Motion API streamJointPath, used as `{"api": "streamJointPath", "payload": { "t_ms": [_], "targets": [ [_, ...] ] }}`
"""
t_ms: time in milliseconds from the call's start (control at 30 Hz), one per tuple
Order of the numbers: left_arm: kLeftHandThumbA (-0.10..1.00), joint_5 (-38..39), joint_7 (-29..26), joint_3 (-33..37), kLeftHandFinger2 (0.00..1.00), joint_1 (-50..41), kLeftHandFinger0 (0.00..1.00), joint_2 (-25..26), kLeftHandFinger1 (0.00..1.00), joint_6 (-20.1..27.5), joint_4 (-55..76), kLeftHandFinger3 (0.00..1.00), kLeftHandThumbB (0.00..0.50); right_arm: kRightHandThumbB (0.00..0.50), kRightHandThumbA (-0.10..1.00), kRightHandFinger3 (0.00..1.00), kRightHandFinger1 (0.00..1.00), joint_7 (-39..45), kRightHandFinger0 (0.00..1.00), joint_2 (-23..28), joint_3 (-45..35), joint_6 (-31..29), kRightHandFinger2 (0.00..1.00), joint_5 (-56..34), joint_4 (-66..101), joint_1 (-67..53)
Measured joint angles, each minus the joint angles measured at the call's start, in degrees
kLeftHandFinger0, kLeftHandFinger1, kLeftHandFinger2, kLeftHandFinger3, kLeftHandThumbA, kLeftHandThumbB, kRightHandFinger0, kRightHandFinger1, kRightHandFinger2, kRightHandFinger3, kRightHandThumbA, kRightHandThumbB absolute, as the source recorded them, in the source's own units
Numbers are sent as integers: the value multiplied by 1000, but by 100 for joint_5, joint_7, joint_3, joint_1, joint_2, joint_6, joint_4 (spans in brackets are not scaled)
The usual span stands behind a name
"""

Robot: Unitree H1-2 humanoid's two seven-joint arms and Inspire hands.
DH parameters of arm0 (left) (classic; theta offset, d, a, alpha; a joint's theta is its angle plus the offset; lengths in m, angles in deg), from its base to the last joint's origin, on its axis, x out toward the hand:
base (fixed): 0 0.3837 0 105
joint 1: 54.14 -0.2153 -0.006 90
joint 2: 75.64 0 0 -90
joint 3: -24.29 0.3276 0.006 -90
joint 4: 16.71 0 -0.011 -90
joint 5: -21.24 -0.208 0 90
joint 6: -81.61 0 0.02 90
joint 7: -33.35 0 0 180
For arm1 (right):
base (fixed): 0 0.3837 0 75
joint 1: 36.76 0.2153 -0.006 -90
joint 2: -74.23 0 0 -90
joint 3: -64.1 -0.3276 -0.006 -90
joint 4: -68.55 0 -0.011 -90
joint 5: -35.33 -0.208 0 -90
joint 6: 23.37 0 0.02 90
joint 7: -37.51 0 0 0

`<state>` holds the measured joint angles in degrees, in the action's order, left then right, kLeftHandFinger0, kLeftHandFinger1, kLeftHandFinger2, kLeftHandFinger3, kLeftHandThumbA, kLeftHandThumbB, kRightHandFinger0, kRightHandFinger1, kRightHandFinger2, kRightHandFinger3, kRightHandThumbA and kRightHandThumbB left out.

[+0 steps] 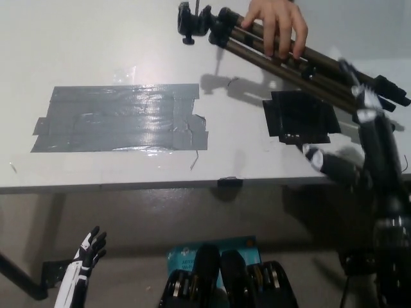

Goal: A person hands a tripod to the robot which it grabs with its right hand and places in the middle of the table in front of it

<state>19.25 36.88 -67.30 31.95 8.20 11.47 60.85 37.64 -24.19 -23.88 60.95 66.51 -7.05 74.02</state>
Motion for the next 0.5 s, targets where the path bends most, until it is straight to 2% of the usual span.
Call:
{"api": "streamJointPath", "payload": {
  "t_ms": [167, 267, 400, 500],
  "targets": [
    [1000, -9, 0, 37, 1000, 18, 1000, 2, 1000, 1, 0, 1000, 321, 474, 840, 1000, 1000, 22, 1000, 300, 100, 414, 1000, 563, -772, 909],
    [1000, -44, 1, 96, 1000, 45, 1000, 22, 1000, 13, -1, 1000, 322, 489, 875, 1000, 1000, 24, 1000, 542, 250, 781, 1000, 961, -1585, 1549],
    [1000, -112, 1, 156, 1000, 90, 1000, 55, 1000, 37, -2, 1000, 326, 500, 927, 1000, 1000, 26, 1000, 692, 427, 1167, 1000, 1283, -2279, 2000],
    [1000, -147, 0, 173, 1000, 103, 1000, 67, 1000, 60, -7, 1000, 328, 500, 928, 1000, 1000, 29, 1000, 726, 569, 1410, 1000, 1465, -2577, 2152]
  ]
}}
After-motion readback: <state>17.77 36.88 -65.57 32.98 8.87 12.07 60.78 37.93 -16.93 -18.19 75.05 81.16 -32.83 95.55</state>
